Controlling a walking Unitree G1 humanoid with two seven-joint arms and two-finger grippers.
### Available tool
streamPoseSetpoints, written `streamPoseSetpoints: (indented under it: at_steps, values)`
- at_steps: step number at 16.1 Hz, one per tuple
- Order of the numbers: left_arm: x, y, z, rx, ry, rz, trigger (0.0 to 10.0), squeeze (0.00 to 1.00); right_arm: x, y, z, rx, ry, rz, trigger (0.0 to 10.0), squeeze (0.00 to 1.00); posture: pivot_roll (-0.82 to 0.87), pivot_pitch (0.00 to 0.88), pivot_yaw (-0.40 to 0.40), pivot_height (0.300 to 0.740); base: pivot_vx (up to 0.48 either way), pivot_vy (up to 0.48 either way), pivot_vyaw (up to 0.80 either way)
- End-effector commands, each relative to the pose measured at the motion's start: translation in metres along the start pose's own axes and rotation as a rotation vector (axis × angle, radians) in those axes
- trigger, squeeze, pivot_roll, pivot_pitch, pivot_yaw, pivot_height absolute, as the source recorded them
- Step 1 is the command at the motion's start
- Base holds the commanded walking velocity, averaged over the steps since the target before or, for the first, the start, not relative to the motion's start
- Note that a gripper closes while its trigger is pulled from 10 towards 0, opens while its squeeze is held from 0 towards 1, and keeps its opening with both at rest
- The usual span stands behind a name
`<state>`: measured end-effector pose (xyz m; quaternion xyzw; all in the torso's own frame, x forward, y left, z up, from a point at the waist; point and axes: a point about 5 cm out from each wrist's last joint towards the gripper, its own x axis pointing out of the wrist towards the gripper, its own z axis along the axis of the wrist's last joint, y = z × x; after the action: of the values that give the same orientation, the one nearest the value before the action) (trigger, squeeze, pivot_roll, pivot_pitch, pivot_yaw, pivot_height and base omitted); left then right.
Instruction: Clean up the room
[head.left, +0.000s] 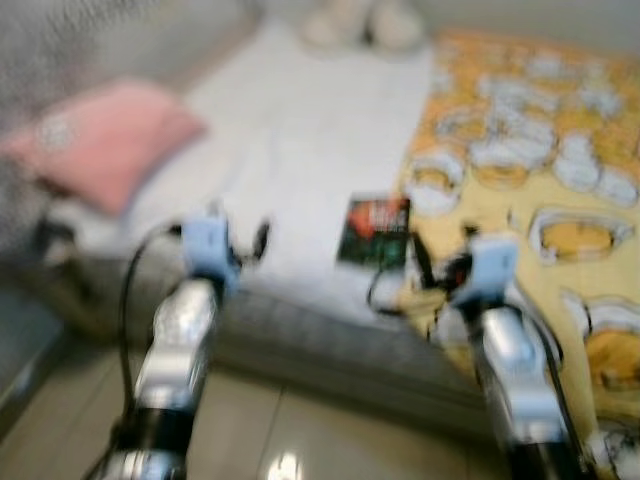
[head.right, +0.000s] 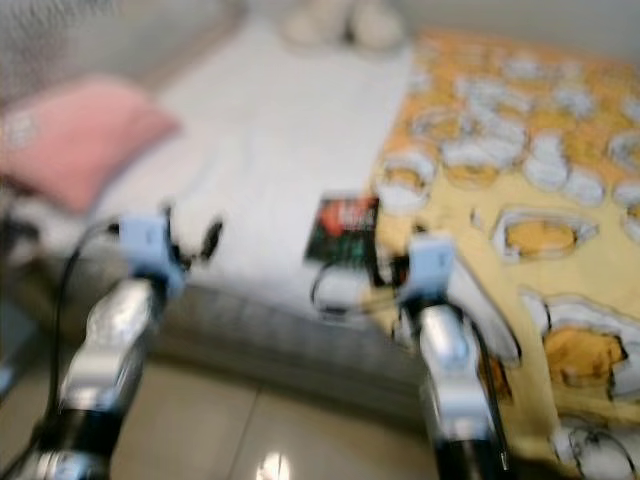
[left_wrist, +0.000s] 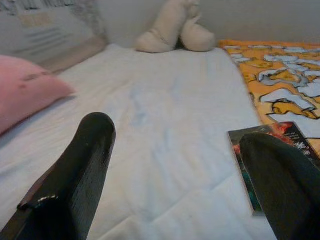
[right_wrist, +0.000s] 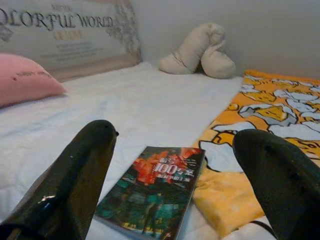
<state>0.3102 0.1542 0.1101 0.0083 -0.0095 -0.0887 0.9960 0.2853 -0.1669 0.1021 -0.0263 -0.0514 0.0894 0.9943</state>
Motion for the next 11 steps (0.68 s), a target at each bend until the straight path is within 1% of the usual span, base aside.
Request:
streamPoseSetpoints:
  at_steps: [1, 3, 5, 7, 8, 9, 11]
  values:
    - [0.005, -0.022, 0.009, 0.019, -0.048, -0.089, 10.0, 0.0, -0.004, -0.013, -0.002, -0.01, 0.017, -0.047, 10.0, 0.0, -0.13, 0.0, 0.01, 0.74, 0.48, 0.0, 0.0]
    - [0.006, -0.028, 0.015, 0.001, -0.071, -0.12, 10.0, 0.0, -0.004, -0.012, -0.003, -0.006, 0.021, -0.048, 10.0, 0.0, -0.13, 0.0, 0.011, 0.74, 0.48, 0.0, 0.0]
    - [0.008, -0.024, 0.013, -0.017, -0.056, -0.087, 10.0, 0.0, -0.006, -0.012, -0.005, -0.011, 0.03, -0.051, 10.0, 0.0, -0.13, 0.0, 0.013, 0.74, 0.48, 0.0, -0.72]
    - [0.009, -0.02, 0.01, -0.013, -0.03, -0.054, 10.0, 0.0, -0.007, -0.012, -0.004, -0.009, 0.024, -0.048, 10.0, 0.0, -0.13, 0.0, 0.013, 0.74, 0.48, 0.0, 0.0]
    - [0.009, -0.017, 0.007, -0.017, -0.015, -0.033, 10.0, 0.0, -0.007, -0.011, -0.003, -0.012, 0.024, -0.046, 10.0, 0.0, -0.14, 0.0, 0.014, 0.74, 0.0, 0.0, 0.0]
    - [0.009, -0.018, 0.005, -0.024, 0.003, -0.044, 10.0, 0.0, -0.007, -0.011, -0.003, -0.015, 0.022, -0.046, 10.0, 0.0, -0.14, 0.0, 0.014, 0.74, 0.0, 0.0, 0.0]
    - [0.01, -0.017, 0.004, -0.018, 0.002, -0.047, 10.0, 0.0, -0.008, -0.011, -0.003, -0.016, 0.029, -0.045, 10.0, 0.0, -0.14, 0.0, 0.014, 0.74, 0.0, 0.0, 0.0]
